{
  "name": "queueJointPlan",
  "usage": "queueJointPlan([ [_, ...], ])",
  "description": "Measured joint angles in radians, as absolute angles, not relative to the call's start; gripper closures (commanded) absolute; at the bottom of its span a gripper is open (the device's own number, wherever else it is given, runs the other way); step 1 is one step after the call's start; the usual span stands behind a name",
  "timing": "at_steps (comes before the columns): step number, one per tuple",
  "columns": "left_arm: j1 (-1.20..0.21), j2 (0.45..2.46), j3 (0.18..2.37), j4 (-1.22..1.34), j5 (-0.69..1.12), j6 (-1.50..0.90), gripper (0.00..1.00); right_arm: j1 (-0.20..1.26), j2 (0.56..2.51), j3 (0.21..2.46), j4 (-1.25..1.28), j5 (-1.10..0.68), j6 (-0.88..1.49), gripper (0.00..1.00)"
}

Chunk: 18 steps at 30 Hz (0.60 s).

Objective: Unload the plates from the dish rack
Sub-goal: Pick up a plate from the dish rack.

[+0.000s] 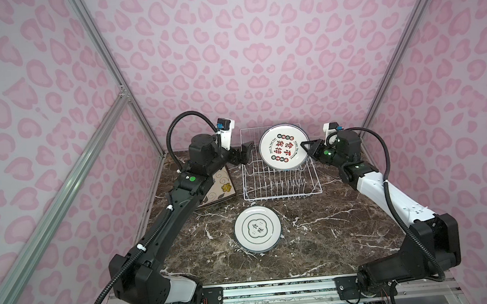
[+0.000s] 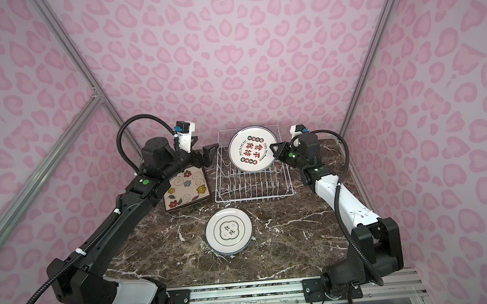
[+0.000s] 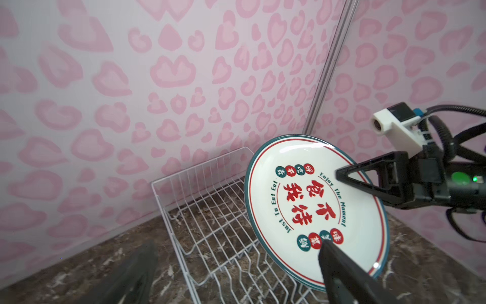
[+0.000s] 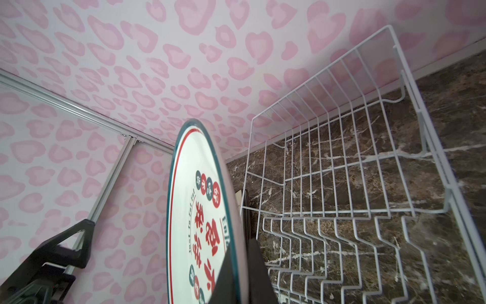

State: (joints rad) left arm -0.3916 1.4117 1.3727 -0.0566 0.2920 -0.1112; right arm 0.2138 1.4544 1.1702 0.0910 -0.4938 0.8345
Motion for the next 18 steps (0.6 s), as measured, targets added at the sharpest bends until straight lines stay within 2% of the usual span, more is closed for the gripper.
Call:
queueJointPlan([
  [9, -0.323, 1.61, 1.439, -0.072, 0.698, -0.42, 0.01, 0.214, 1.443, 1.149, 0.159, -0.527, 0.791, 1.0],
  [18, -0.325, 1.718, 1.481, -0.033, 0.854, -0.559, 0.11, 0.233, 1.46, 1.154, 0.189, -0.576, 0.746, 1.0],
])
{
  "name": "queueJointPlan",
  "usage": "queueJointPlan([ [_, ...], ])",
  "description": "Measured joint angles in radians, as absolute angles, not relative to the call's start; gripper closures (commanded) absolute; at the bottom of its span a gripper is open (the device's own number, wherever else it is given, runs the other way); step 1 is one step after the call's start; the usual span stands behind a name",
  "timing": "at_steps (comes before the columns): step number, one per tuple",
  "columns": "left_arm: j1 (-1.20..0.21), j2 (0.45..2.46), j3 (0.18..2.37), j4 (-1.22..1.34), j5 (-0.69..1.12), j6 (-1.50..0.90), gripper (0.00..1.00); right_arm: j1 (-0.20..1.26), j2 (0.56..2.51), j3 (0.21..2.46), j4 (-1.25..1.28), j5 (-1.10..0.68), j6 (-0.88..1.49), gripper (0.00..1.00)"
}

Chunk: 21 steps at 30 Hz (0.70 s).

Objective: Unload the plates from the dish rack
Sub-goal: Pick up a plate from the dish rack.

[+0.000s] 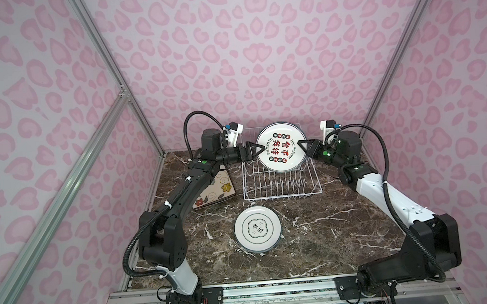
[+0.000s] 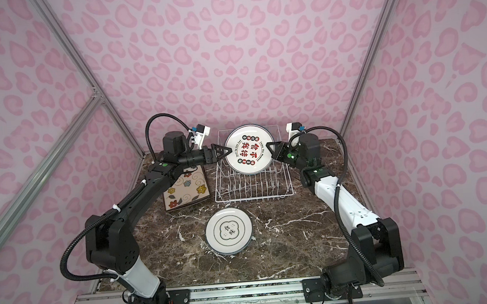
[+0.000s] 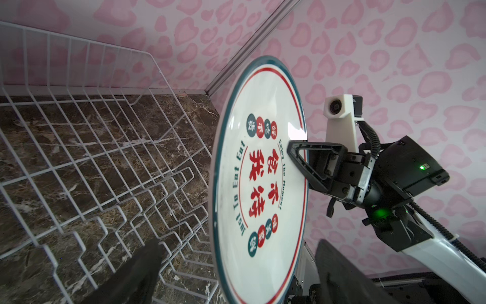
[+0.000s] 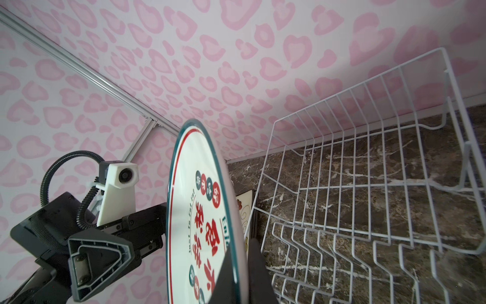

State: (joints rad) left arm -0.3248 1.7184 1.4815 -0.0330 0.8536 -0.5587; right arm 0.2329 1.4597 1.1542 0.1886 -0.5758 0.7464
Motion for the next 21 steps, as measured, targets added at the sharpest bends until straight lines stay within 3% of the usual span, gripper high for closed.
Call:
queueJointPlan([
  [4, -0.328, 1.737, 1.503, -0.031, 0.883, -0.575, 0.21, 0.249, 1.487, 1.167, 0.2, -0.603, 0.741, 1.0],
  [15, -0.336, 1.763, 1.517, -0.052, 0.918, -0.583, 0.72, 0.266, 1.509, 1.176, 0.22, -0.637, 0.742, 1.0],
  [21, -0.333, 1.769, 1.528, -0.074, 0.914, -0.597, 0.89, 0.264, 1.511, 1.176, 0.242, -0.651, 0.741, 1.0],
])
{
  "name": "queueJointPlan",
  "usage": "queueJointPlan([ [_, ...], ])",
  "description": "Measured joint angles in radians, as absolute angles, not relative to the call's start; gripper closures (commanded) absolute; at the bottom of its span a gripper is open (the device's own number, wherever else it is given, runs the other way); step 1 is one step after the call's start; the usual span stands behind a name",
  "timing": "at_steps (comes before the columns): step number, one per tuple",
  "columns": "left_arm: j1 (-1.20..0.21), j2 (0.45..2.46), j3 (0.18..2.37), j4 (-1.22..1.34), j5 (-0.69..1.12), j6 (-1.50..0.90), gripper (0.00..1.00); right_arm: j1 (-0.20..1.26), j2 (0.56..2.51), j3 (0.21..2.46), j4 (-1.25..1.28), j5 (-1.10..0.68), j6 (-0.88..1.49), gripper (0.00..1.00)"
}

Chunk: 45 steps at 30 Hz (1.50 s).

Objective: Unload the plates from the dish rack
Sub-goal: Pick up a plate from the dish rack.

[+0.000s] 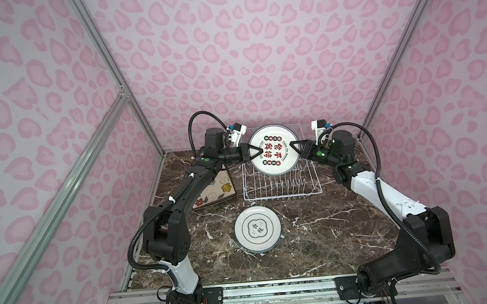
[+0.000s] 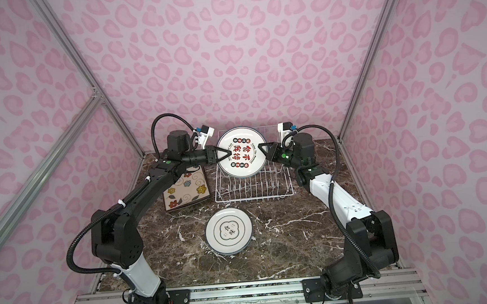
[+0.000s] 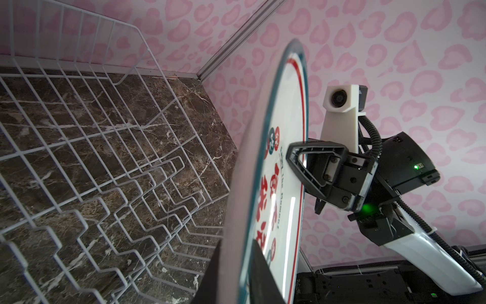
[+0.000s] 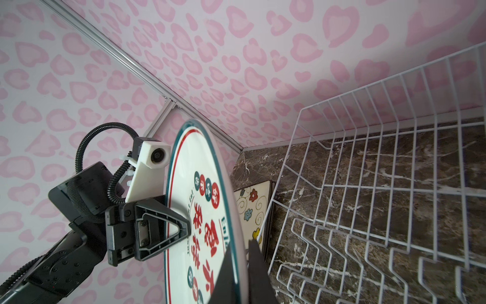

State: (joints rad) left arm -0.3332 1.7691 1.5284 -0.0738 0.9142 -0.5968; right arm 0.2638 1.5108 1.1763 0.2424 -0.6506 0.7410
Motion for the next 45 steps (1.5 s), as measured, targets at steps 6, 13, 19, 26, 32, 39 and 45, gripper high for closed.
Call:
queueJointPlan([
  [6, -0.331, 1.777, 1.541, -0.077, 0.928, -0.642, 0.96, 0.262, 1.511, 1.174, 0.255, -0.651, 0.732, 1.0],
  [13, -0.331, 1.784, 1.551, -0.087, 0.928, -0.639, 0.96, 0.262, 1.509, 1.174, 0.244, -0.639, 0.721, 0.88],
  [19, -0.335, 1.782, 1.55, -0.098, 0.908, -0.623, 0.96, 0.265, 1.508, 1.181, 0.208, -0.617, 0.692, 0.76],
  [26, -0.333, 1.776, 1.55, -0.108, 0.895, -0.625, 0.96, 0.266, 1.48, 1.173, 0.191, -0.593, 0.656, 0.56],
  [32, -0.327, 1.749, 1.546, -0.111, 0.881, -0.635, 0.96, 0.266, 1.436, 1.15, 0.159, -0.543, 0.589, 0.06],
  [39, -0.321, 1.672, 1.51, -0.183, 0.838, -0.638, 0.96, 0.27, 1.345, 1.132, 0.068, -0.485, 0.373, 0.01],
  [45, -0.321, 1.577, 1.438, -0.272, 0.778, -0.627, 0.96, 0.321, 1.254, 1.078, -0.001, -0.468, 0.105, 0.01],
])
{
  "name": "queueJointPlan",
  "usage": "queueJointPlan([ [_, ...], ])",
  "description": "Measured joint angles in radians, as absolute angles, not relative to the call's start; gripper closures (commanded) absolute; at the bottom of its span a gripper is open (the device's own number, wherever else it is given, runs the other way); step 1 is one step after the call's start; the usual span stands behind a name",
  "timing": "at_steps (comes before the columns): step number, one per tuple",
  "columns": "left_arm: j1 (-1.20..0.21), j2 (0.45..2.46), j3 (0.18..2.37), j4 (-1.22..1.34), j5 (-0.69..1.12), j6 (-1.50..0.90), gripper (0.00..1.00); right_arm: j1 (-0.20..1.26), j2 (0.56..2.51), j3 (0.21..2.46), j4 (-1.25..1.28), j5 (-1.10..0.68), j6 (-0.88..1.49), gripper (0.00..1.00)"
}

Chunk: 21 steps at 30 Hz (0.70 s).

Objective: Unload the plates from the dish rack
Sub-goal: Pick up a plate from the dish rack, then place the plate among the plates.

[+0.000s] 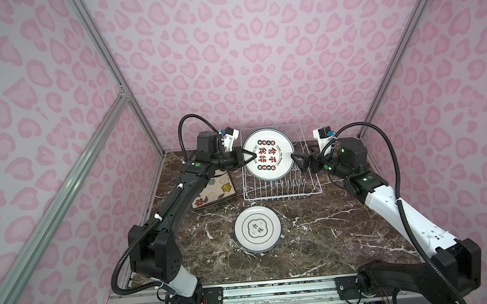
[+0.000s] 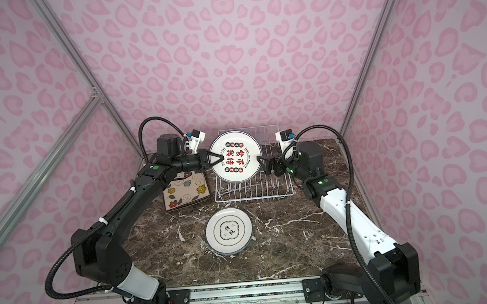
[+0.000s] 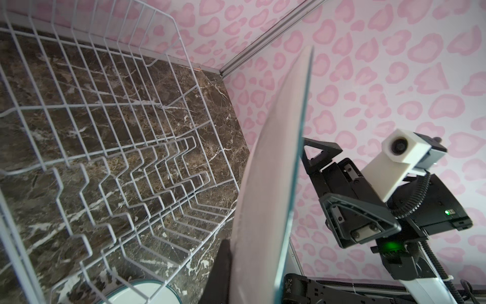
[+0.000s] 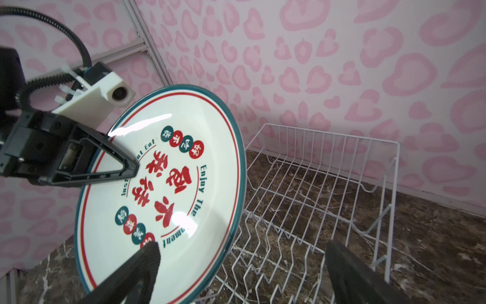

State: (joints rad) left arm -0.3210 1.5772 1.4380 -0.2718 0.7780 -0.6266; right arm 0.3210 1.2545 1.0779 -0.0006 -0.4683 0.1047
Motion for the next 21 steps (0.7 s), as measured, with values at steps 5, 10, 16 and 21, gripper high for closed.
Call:
queueJointPlan([
  [5, -0.321, 1.475, 1.335, -0.341, 0.731, -0.617, 0.96, 0.375, 1.212, 1.068, -0.087, -0.465, -0.114, 0.01],
  [10, -0.321, 1.37, 1.237, -0.441, 0.682, -0.594, 0.96, 0.418, 1.181, 1.055, -0.181, -0.469, -0.289, 0.01],
  [16, -0.319, 1.252, 1.143, -0.558, 0.644, -0.553, 0.96, 0.451, 1.157, 1.034, -0.277, -0.468, -0.423, 0.01],
  [21, -0.316, 1.182, 1.07, -0.659, 0.622, -0.511, 0.96, 0.469, 1.141, 1.027, -0.313, -0.465, -0.467, 0.01],
])
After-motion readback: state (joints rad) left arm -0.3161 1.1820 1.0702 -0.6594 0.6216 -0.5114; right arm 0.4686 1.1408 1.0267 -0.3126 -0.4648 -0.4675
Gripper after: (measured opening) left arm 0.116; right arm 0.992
